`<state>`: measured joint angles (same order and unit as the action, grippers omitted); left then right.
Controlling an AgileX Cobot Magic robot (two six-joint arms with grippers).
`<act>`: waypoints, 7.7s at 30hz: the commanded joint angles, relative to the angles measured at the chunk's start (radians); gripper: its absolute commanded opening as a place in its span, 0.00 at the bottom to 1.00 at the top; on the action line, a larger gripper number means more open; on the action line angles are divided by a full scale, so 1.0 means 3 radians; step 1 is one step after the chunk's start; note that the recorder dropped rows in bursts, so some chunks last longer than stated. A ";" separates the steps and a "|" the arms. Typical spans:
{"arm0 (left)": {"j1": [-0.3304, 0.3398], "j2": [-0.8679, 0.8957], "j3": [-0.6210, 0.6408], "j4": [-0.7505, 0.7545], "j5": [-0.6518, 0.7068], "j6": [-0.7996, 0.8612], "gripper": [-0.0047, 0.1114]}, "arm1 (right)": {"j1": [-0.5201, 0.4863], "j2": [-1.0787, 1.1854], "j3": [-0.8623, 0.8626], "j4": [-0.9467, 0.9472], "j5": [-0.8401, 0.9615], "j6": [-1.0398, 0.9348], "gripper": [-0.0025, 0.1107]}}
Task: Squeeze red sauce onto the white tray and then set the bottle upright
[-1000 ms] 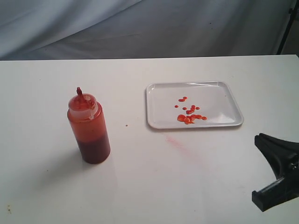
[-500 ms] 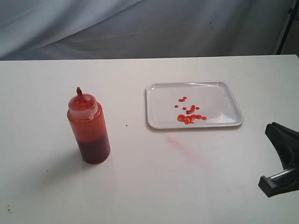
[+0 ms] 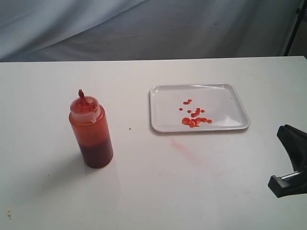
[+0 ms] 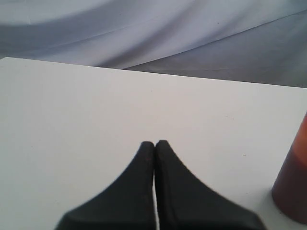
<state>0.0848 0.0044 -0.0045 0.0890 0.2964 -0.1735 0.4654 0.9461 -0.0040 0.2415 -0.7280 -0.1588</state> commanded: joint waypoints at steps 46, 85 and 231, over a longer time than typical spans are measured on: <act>-0.0025 -0.0015 0.0015 0.0010 -0.0026 -0.0003 0.04 | -0.2034 -0.3154 0.0013 -0.0307 0.2771 -0.0116 0.02; -0.0025 -0.0015 0.0015 0.0010 -0.0026 -0.0003 0.04 | -0.1551 -0.3154 0.0013 0.0166 0.2972 -0.0206 0.02; -0.0417 -0.0015 0.0015 0.0010 -0.0040 -0.0003 0.04 | -0.1551 -0.3154 0.0013 -0.0730 0.3567 0.0356 0.02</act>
<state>-0.0358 0.0044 -0.0045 0.0890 0.2964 -0.1735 -0.0013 0.0063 -0.0040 0.0171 0.3417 -0.0493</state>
